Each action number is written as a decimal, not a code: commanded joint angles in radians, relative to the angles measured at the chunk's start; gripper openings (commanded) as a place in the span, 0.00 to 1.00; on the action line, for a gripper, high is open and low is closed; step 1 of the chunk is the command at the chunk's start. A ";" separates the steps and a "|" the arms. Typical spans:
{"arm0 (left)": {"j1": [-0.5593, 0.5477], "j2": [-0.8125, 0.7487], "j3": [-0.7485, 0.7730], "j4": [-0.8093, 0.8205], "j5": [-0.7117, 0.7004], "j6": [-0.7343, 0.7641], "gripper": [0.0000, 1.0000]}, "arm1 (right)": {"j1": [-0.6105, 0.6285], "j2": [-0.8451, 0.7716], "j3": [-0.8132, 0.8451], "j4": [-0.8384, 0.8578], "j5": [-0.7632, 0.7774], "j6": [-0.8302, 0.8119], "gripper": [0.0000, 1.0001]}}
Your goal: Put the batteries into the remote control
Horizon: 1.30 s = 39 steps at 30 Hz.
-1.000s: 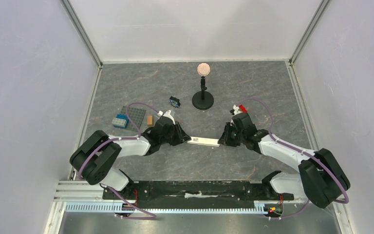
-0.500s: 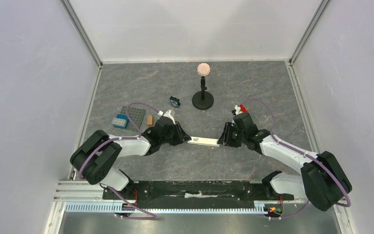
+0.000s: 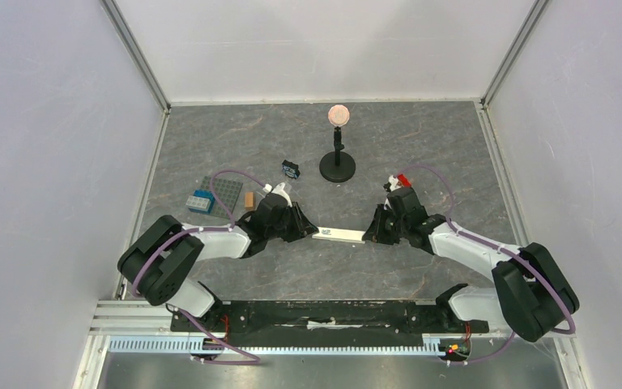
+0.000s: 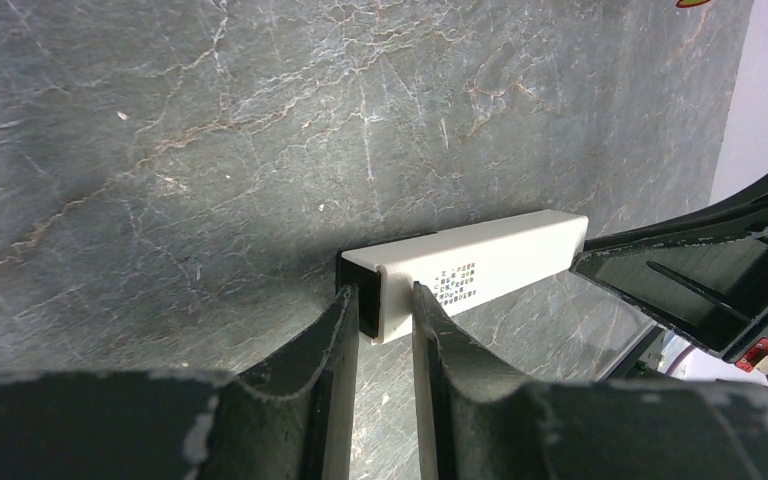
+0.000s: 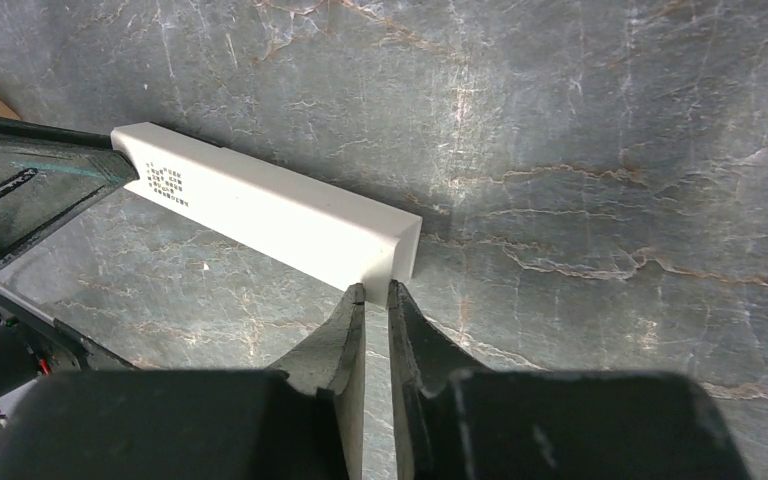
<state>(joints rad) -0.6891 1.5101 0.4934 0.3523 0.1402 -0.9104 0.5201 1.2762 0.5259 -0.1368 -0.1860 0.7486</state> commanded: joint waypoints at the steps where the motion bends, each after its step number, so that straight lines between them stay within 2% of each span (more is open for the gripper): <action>1: -0.007 0.063 -0.026 -0.103 0.003 0.067 0.28 | 0.002 0.037 -0.035 0.011 0.028 -0.022 0.10; 7: -0.006 0.077 -0.034 -0.051 0.041 0.057 0.22 | 0.003 0.052 -0.038 0.018 0.019 -0.025 0.03; 14: -0.009 0.103 -0.074 0.104 0.105 0.014 0.02 | 0.003 0.076 -0.047 0.059 -0.025 -0.004 0.00; 24: -0.021 0.187 -0.130 0.312 0.152 -0.067 0.02 | 0.010 0.114 -0.044 0.098 -0.068 0.026 0.00; 30: -0.020 0.269 -0.165 0.498 0.184 -0.154 0.02 | 0.021 0.146 -0.027 0.104 -0.086 0.040 0.00; 33: -0.017 0.260 -0.164 0.481 0.160 -0.149 0.02 | 0.021 0.133 -0.012 0.082 -0.068 0.031 0.00; 35: -0.011 0.228 -0.154 0.416 0.141 -0.120 0.02 | 0.021 0.110 0.011 0.049 -0.038 0.014 0.06; 36: -0.008 0.202 -0.143 0.372 0.126 -0.102 0.05 | 0.021 0.098 0.022 0.034 -0.022 0.006 0.09; 39: -0.005 0.114 -0.084 0.157 0.068 -0.013 0.21 | 0.021 0.052 0.056 -0.012 0.025 -0.016 0.21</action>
<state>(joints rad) -0.6491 1.6749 0.3557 0.8722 0.1627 -1.0126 0.5030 1.3136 0.5484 -0.1486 -0.2340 0.7750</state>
